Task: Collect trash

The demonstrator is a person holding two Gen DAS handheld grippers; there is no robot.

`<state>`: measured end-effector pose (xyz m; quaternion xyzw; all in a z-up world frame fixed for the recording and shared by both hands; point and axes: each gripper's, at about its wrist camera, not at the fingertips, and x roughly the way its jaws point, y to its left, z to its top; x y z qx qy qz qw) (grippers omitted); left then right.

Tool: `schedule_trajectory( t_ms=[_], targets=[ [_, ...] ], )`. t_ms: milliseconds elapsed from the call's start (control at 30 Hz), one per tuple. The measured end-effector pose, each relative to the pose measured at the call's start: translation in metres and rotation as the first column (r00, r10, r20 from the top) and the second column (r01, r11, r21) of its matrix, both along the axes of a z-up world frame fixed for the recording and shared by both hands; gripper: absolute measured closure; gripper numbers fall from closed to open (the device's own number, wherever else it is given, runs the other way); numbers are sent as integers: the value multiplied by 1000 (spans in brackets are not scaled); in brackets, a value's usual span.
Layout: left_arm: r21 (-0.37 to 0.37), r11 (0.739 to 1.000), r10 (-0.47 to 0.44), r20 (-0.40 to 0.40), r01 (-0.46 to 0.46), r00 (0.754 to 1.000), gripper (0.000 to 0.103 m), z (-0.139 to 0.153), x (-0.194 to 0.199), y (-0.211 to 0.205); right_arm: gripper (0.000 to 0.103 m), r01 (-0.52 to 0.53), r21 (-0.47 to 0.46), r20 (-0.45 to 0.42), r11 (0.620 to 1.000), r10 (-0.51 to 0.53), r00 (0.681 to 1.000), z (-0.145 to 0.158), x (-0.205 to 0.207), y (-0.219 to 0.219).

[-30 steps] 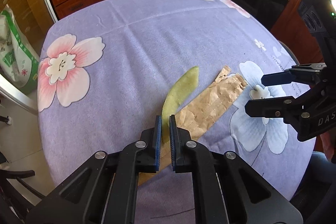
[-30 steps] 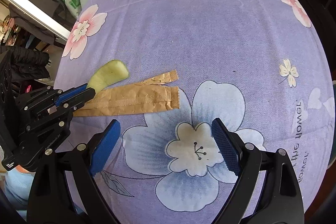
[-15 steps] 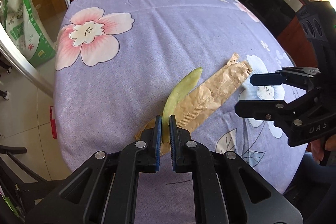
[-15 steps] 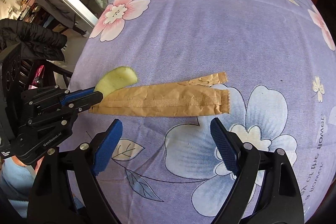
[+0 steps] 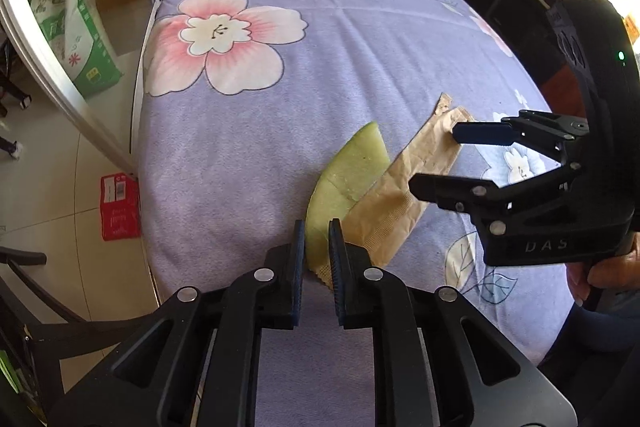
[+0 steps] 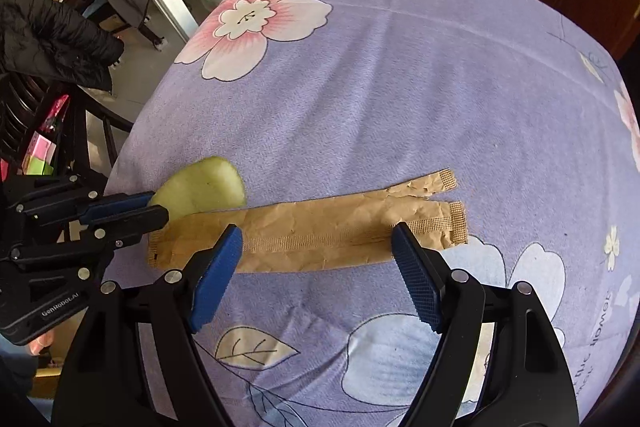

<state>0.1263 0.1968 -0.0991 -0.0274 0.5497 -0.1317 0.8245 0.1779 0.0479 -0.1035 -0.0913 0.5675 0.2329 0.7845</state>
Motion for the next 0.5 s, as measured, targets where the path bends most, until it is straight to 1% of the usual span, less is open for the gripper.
schedule_trajectory(
  t_ms=[33, 67, 100, 200, 267, 333, 400, 433, 500],
  targets=[
    [9, 1000, 4, 5, -4, 1000, 83, 0, 1, 2, 21, -11, -7, 6, 1000, 11, 1000, -1, -2, 3],
    [15, 1000, 5, 4, -5, 1000, 75, 0, 1, 4, 18, -22, -25, 21, 999, 22, 1000, -3, -5, 6],
    [20, 1000, 5, 5, -5, 1000, 70, 0, 2, 6, 17, -35, -48, 36, 998, 37, 999, -4, -8, 9],
    [24, 1000, -2, 10, 2, 1000, 66, -1, 1, 9, 17, -50, -91, 76, 995, 57, 996, -6, -15, 15],
    [16, 1000, -4, 8, 4, 1000, 64, -2, 1, 9, 17, -57, -89, 92, 994, 65, 994, -7, -18, 15],
    [20, 1000, -10, 10, 10, 1000, 61, -1, 2, 8, 20, -70, -88, 94, 994, 78, 993, -6, -21, 16],
    [26, 1000, -17, 14, 17, 1000, 56, -2, 2, 5, 34, -94, -85, 95, 992, 103, 990, -3, -26, 18],
    [32, 999, -23, 16, 22, 1000, 55, -2, 2, 3, 37, -109, -84, 96, 990, 117, 989, -2, -30, 21],
    [40, 999, -31, 18, 30, 999, 54, -2, 2, 0, 53, -135, -81, 94, 987, 143, 985, 0, -36, 25]
  ],
)
